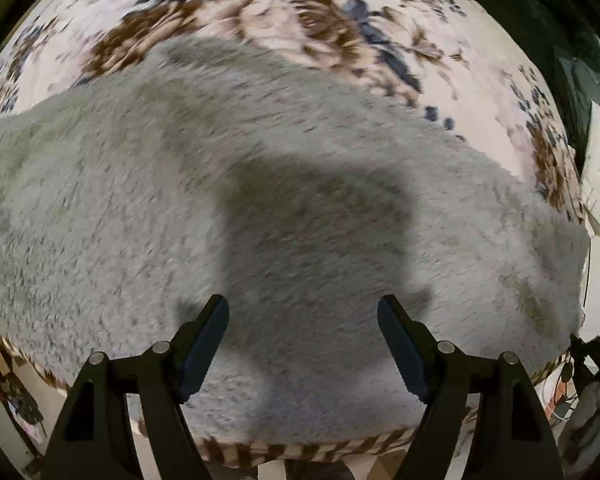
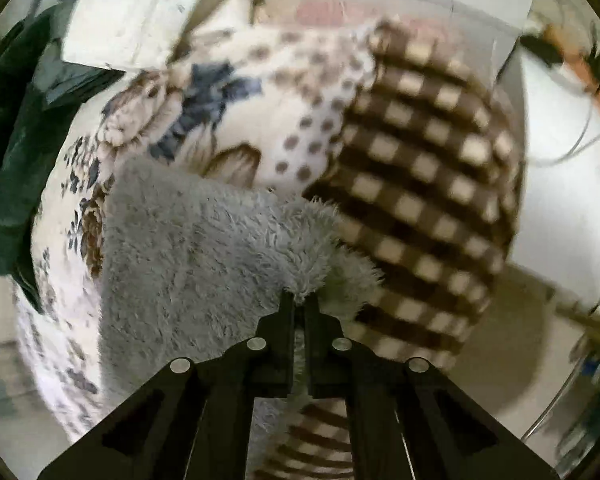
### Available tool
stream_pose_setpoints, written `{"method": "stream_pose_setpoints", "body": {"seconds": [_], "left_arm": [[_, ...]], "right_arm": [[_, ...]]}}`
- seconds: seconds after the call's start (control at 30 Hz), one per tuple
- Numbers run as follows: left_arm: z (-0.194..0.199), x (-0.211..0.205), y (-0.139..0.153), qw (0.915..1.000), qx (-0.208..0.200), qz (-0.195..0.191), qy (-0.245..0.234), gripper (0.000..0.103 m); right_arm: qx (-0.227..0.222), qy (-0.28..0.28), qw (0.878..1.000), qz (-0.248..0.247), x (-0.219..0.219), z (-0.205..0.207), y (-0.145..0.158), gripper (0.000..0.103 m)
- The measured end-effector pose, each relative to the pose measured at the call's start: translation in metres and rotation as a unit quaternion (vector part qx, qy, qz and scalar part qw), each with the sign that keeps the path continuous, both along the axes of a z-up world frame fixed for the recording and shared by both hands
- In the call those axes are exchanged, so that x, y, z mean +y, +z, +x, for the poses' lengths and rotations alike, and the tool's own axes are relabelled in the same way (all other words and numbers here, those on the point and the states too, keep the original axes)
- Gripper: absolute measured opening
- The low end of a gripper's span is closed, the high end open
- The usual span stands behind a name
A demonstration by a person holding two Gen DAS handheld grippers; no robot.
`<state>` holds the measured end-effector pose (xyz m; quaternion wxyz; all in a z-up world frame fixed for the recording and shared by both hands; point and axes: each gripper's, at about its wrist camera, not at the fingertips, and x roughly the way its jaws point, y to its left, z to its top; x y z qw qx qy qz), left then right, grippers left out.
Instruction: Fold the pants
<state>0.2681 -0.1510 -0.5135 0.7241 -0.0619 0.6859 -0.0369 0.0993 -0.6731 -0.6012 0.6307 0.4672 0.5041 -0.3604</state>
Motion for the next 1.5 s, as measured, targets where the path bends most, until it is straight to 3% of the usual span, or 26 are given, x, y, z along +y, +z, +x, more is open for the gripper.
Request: {"method": "stream_pose_setpoints", "body": {"seconds": [0.1,0.17,0.23,0.27,0.37,0.47,0.57,0.63,0.67,0.73,0.77,0.8,0.83,0.9,1.03,1.1,1.2,1.23,1.27,1.3,1.33,1.43,1.47,1.5], "left_arm": [[0.012,-0.012,0.004,0.9999,-0.01,-0.002,-0.014,0.075],[0.027,-0.021,0.005,0.9996,-0.013,-0.003,-0.023,0.075],[0.042,-0.028,0.004,0.9995,-0.017,-0.002,-0.028,0.075],[0.052,-0.032,0.003,0.9993,-0.021,0.0,-0.032,0.075],[0.075,-0.038,-0.002,0.9989,-0.027,0.008,-0.038,0.075],[0.093,-0.039,-0.015,0.9985,-0.018,0.011,-0.05,0.075],[0.103,-0.046,-0.031,0.996,-0.014,0.024,-0.085,0.075],[0.104,-0.05,-0.041,0.9934,-0.014,0.023,-0.111,0.075],[0.103,-0.053,-0.044,0.9913,-0.023,0.022,-0.128,0.069],[0.101,-0.054,-0.044,0.9877,-0.049,0.017,-0.148,0.044],[0.099,-0.055,-0.042,0.9858,-0.062,0.015,-0.155,0.027],[0.098,-0.053,-0.04,0.9842,-0.077,0.014,-0.159,0.011],[0.098,-0.051,-0.036,0.9833,-0.089,0.005,-0.159,0.008],[0.099,-0.049,-0.03,0.9823,-0.105,-0.003,-0.155,0.003],[0.108,-0.043,-0.007,0.9796,-0.143,-0.018,-0.14,0.003],[0.117,-0.037,0.003,0.981,-0.141,-0.034,-0.13,0.003],[0.119,-0.022,0.015,0.987,-0.104,-0.078,-0.094,0.006],[0.119,-0.02,0.015,0.9888,-0.089,-0.079,-0.09,0.011],[0.116,-0.019,0.011,0.9907,-0.064,-0.082,-0.088,0.029],[0.117,-0.019,0.01,0.9914,-0.051,-0.081,-0.089,0.052],[0.112,-0.02,-0.001,0.992,-0.033,-0.078,-0.094,0.061],[0.1,-0.025,-0.031,0.9931,-0.015,-0.04,-0.109,0.065],[0.098,-0.028,-0.041,0.9924,-0.015,-0.028,-0.119,0.063],[0.096,-0.032,-0.048,0.9906,-0.021,-0.02,-0.134,0.054]], "right_arm": [[0.02,0.024,0.999,0.005,0.004,-0.002,0.008,0.006],[0.044,0.047,0.998,0.018,0.006,0.006,0.012,0.016],[0.035,0.058,0.998,0.017,0.009,0.016,0.025,0.043],[0.019,0.072,0.997,0.005,0.014,0.03,0.038,0.046],[-0.016,0.131,0.991,0.022,0.037,0.075,0.05,0.049],[-0.049,0.161,0.98,0.103,0.071,0.131,0.03,0.049],[-0.025,0.214,0.969,0.121,0.109,0.189,0.0,0.049],[0.017,0.246,0.961,0.124,0.137,0.217,-0.025,0.049],[0.029,0.253,0.958,0.13,0.145,0.225,-0.035,0.049],[0.07,0.276,0.952,0.113,0.165,0.237,-0.052,0.047],[0.078,0.286,0.951,0.092,0.171,0.24,-0.053,0.042],[0.084,0.296,0.949,0.064,0.175,0.243,-0.052,0.018],[0.089,0.303,0.948,0.047,0.177,0.244,-0.051,0.007],[0.076,0.303,0.95,0.021,0.176,0.242,-0.043,0.001],[0.051,0.313,0.948,-0.039,0.174,0.241,-0.017,0.001],[0.037,0.315,0.947,-0.048,0.17,0.242,-0.008,0.001],[0.008,0.336,0.942,0.006,0.174,0.255,-0.004,0.003],[0.009,0.349,0.937,0.025,0.18,0.257,-0.006,0.013],[0.003,0.365,0.93,0.04,0.187,0.259,-0.007,0.024],[0.002,0.378,0.925,0.045,0.196,0.262,-0.008,0.059],[0.001,0.395,0.917,0.052,0.207,0.263,-0.013,0.077],[0.038,0.446,0.892,0.065,0.242,0.264,-0.032,0.078],[0.057,0.466,0.881,0.055,0.253,0.265,-0.042,0.078],[0.074,0.488,0.869,0.033,0.262,0.265,-0.048,0.075]]}}
